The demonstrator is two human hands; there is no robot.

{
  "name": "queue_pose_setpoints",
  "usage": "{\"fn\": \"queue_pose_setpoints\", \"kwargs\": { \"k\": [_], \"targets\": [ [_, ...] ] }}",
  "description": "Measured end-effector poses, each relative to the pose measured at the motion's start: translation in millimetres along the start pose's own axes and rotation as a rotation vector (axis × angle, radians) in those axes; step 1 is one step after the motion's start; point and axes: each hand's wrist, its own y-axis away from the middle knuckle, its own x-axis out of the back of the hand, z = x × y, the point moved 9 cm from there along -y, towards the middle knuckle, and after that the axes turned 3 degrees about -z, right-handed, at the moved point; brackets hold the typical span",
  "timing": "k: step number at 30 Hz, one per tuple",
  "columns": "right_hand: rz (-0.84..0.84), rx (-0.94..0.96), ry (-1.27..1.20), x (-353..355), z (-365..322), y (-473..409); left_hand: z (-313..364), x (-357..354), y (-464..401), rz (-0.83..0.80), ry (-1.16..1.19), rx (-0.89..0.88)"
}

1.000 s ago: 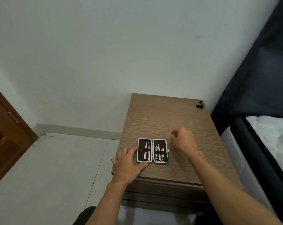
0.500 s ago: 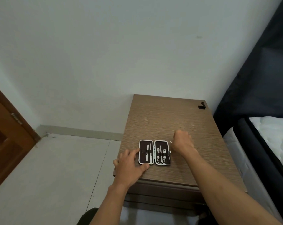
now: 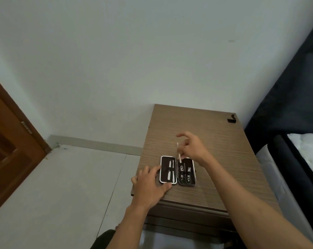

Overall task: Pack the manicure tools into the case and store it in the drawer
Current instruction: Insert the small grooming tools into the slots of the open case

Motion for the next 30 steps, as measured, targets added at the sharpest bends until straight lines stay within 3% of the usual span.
{"fn": "queue_pose_setpoints", "kwargs": {
  "k": [3, 8, 30],
  "targets": [
    [-0.039, 0.041, -0.008, -21, -9, -6, 1, 1, 0, -0.003, 0.005, -0.002],
    [0.047, 0.017, 0.049, -35, 2, -14, 2, 1, 0, 0.002, 0.014, -0.008],
    [0.017, 0.011, 0.199, -47, -3, -13, 2, 0, -1, -0.005, 0.018, -0.001]
  ]
}}
